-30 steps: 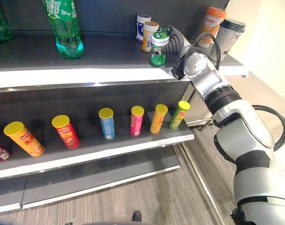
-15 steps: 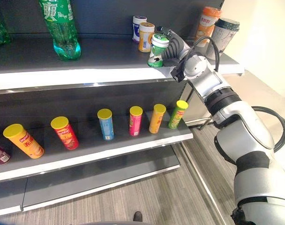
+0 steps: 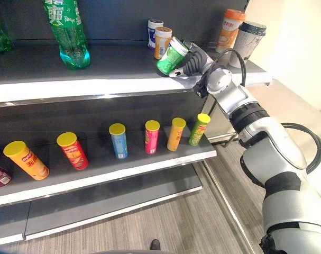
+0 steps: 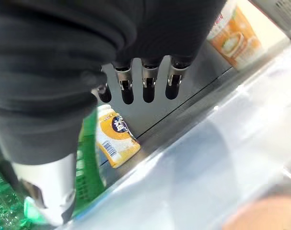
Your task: Put the goods on the table back onto the shelves and tidy them up.
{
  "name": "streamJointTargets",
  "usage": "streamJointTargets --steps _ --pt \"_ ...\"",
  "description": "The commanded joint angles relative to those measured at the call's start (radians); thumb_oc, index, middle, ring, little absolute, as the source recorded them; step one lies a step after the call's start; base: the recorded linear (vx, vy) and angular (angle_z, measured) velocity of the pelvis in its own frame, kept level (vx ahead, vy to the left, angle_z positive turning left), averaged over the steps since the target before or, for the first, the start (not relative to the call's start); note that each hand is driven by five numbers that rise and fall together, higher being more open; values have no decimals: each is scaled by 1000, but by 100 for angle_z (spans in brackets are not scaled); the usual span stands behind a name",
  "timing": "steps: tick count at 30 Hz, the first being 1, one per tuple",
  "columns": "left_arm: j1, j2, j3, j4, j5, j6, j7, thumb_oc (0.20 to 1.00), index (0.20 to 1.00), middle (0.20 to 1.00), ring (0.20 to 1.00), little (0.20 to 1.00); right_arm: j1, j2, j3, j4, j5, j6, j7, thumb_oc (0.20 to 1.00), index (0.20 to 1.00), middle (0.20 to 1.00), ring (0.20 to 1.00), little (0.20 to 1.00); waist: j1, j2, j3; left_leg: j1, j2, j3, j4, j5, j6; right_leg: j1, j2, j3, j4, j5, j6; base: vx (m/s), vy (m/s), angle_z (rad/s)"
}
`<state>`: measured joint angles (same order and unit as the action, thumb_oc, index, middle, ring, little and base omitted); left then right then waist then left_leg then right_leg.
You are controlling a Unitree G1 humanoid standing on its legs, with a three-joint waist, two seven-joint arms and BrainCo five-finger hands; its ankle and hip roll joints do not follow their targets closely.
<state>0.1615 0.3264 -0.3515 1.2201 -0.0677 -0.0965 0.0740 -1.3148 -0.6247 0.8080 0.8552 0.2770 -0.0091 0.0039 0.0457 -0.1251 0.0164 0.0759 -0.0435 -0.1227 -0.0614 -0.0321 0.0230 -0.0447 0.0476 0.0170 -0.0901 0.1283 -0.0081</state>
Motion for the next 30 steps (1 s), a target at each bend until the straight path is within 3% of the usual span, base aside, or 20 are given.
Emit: streamJointTargets --steps 1,15,23,30 --pt "-31 -77 -14 66 -16 -21 -42 1000 1000 1000 1000 1000 -53 -17 16 46 -1 -27 -22 1000 1000 1000 1000 1000 1 -24 2 -26 74 -21 -26 -12 -57 68 -49 80 5 -83 91 -8 2 -4" --pt "-16 -65 27 87 -2 -15 -46 1000 1000 1000 1000 1000 -52 -178 21 -147 75 -32 -20 1000 1000 1000 1000 1000 -5 -37 -2 -32 73 -5 -26 -13 -67 65 -50 79 3 -87 94 -5 7 -5" --pt "-11 -65 28 82 -3 -13 -50 1000 1000 1000 1000 1000 -42 -208 31 -154 57 -22 -11 1000 1000 1000 1000 1000 -10 -34 -2 -30 74 1 -26 -15 -66 65 -52 80 3 -86 97 0 0 0" --pt "-19 -72 46 83 -8 -3 -47 1000 1000 1000 1000 1000 13 -288 -34 -311 9 -34 -55 1000 1000 1000 1000 1000 -29 -23 -3 -28 72 10 -26 -19 -63 64 -53 89 4 -87 98 0 0 0"
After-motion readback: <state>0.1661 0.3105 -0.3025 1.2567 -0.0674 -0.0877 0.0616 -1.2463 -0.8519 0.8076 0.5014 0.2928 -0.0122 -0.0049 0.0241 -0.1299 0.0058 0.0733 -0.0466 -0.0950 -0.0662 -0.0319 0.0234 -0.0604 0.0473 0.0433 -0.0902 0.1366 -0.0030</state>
